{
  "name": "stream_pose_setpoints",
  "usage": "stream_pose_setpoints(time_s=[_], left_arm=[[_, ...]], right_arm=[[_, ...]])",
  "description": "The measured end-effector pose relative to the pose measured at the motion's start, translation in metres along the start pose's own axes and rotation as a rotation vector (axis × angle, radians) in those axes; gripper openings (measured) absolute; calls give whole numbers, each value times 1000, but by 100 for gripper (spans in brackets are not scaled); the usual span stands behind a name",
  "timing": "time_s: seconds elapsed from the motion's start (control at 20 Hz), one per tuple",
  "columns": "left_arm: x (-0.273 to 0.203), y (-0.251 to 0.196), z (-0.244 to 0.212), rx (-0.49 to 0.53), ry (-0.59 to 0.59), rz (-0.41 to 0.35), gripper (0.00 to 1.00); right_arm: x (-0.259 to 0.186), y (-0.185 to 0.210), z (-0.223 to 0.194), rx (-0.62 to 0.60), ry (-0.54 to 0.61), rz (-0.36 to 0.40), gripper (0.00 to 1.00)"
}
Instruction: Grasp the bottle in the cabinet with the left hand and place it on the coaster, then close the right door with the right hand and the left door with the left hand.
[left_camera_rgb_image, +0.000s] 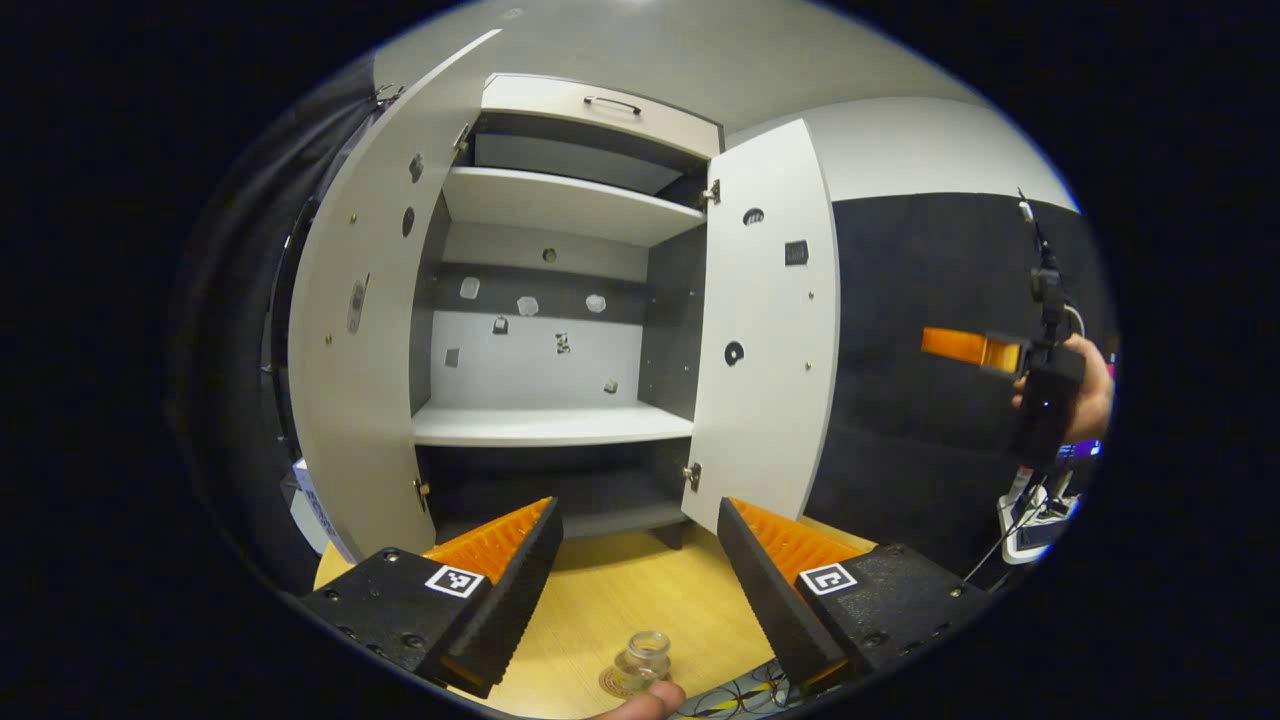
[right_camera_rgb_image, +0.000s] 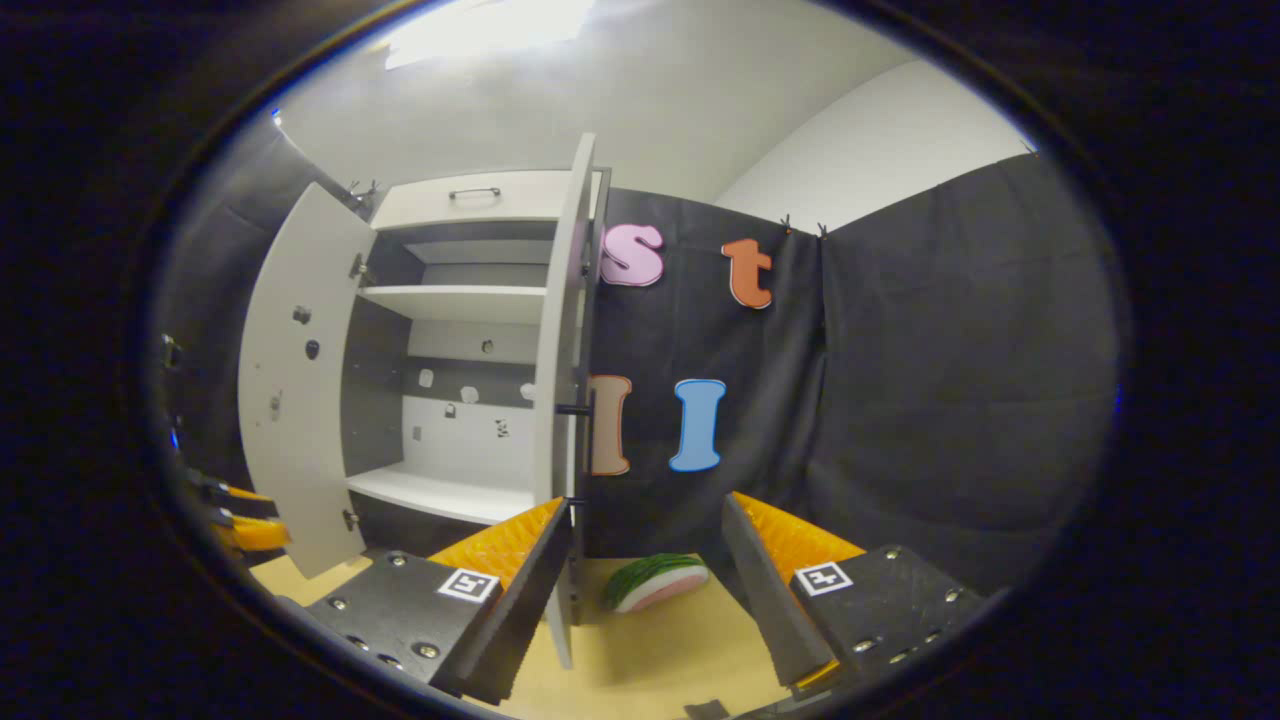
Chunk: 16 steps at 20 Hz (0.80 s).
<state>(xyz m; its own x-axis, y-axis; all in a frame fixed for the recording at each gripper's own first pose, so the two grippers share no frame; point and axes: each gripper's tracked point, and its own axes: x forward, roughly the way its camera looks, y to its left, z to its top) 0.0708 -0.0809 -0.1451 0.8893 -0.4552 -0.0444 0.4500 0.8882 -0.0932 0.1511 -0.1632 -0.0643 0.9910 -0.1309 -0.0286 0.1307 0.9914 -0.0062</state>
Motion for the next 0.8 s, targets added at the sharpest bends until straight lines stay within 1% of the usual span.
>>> stream_pose_setpoints(time_s=[0.05,0.1,0.15,0.2,0.25,0.3,0.45,0.5,0.55,0.6,0.65,0.7,0.75,0.8], left_arm=[[4,6,13,17,-16,0,99],[8,10,23,34,-30,-5,98],[12,12,32,52,-40,-17,97],[17,15,40,66,-53,-22,96],[23,18,46,69,-62,-27,96],[30,18,48,63,-65,-38,96],[49,17,44,36,-58,-71,96],[57,16,41,32,-50,-83,96],[61,15,35,27,-42,-99,96],[67,13,30,26,-34,-120,96],[72,13,26,33,-25,-134,96],[75,16,22,39,-23,-143,96],[79,17,20,43,-22,-152,96],[82,17,16,43,-18,-161,96]], right_arm=[[16,-4,-2,14,6,-14,92],[31,-8,-3,34,19,-31,88],[46,-11,-8,51,38,-47,92],[59,-12,-13,55,65,-58,88],[69,-15,-16,52,77,-77,88],[81,-15,-15,45,75,-86,92],[110,-5,-14,40,72,-76,92],[118,-3,-14,32,75,-83,88],[125,2,-15,24,81,-77,92],[129,9,-16,22,89,-60,92],[135,11,-17,17,85,-62,92],[138,13,-16,9,75,-57,87],[132,11,-16,12,75,-65,89],[131,11,-16,18,82,-71,88]])
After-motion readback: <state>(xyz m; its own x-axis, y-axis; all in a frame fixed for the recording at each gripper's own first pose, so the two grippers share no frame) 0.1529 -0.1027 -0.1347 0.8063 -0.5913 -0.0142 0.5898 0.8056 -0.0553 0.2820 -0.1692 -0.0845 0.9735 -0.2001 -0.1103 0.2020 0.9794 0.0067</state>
